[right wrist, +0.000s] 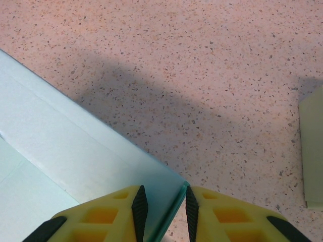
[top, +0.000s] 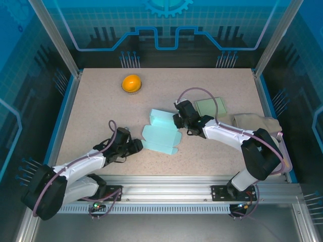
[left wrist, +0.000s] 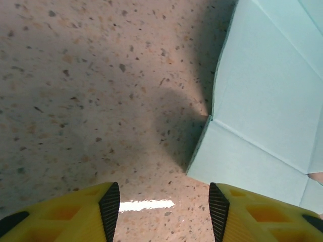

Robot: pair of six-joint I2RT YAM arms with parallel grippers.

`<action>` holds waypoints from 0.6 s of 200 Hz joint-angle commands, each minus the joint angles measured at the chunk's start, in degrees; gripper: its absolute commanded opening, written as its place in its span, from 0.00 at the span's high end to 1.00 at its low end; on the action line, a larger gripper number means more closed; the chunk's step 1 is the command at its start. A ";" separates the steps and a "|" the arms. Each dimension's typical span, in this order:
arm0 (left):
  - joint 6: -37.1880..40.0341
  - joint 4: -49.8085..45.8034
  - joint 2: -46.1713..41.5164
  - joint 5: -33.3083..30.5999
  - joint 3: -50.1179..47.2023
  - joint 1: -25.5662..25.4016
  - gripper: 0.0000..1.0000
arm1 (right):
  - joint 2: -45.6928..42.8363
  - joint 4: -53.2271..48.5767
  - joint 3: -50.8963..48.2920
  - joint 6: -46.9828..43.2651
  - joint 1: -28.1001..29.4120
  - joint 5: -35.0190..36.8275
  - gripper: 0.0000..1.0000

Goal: Fold the paper box

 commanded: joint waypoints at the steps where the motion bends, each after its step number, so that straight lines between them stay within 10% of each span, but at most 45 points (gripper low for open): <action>1: -1.88 7.94 0.11 2.41 -1.64 -0.84 0.47 | 1.78 -9.29 -1.32 0.36 1.09 -0.46 0.70; 49: 0.50 13.57 7.49 0.42 1.04 -3.21 0.53 | 1.17 -9.71 -1.08 0.18 1.14 -0.49 0.69; 120: 5.48 12.34 11.07 -1.46 3.69 -3.45 1.00 | -0.01 -10.00 -1.77 0.56 1.00 -1.50 0.66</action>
